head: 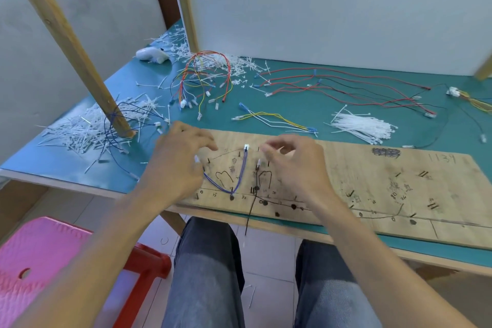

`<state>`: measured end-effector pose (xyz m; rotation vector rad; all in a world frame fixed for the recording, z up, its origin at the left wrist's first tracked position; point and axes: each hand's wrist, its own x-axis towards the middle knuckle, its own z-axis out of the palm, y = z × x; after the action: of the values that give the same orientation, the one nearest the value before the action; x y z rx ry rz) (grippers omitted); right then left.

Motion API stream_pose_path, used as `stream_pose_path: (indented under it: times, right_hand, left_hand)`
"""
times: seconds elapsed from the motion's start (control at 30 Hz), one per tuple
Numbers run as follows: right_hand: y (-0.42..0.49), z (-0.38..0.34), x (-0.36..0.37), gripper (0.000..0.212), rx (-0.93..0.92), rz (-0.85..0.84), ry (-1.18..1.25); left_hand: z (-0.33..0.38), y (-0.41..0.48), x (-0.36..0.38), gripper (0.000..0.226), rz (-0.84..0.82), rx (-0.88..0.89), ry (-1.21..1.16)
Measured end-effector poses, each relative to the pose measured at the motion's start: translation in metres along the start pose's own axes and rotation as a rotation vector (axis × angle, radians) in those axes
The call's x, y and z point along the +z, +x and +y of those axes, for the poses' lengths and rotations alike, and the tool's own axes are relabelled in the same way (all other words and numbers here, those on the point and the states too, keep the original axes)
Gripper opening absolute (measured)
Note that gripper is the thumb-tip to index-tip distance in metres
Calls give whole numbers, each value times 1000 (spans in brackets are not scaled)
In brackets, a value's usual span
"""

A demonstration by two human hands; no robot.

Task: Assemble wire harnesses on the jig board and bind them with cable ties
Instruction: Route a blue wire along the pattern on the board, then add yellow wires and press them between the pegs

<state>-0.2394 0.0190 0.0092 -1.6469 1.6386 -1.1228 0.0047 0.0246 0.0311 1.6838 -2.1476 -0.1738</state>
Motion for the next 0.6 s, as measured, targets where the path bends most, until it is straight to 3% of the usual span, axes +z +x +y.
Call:
stream_pose_path:
  times: [0.1,0.2,0.27,0.33,0.4,0.6]
  right_hand:
    - [46,20,-24,5,68,67,-154]
    - [83,39,-43,14,125,114,-343]
    - [99,47,-48,23,160,48,-484]
    - [107,49,-49,19,173,-37,-588]
    - [111,49,-48,6,171,-72,-624]
    - [124,53,-51,12,164,-132,-605]
  left_hand:
    - [13,-2,8,48,-78,131,153]
    - [18,-2,16,46,-181,127,245]
    - [18,0,20,44,-211,135,254]
    - [18,1,21,43,-228,115,251]
    - [18,3,21,42,-236,98,263]
    - [21,6,21,42,-225,50,201]
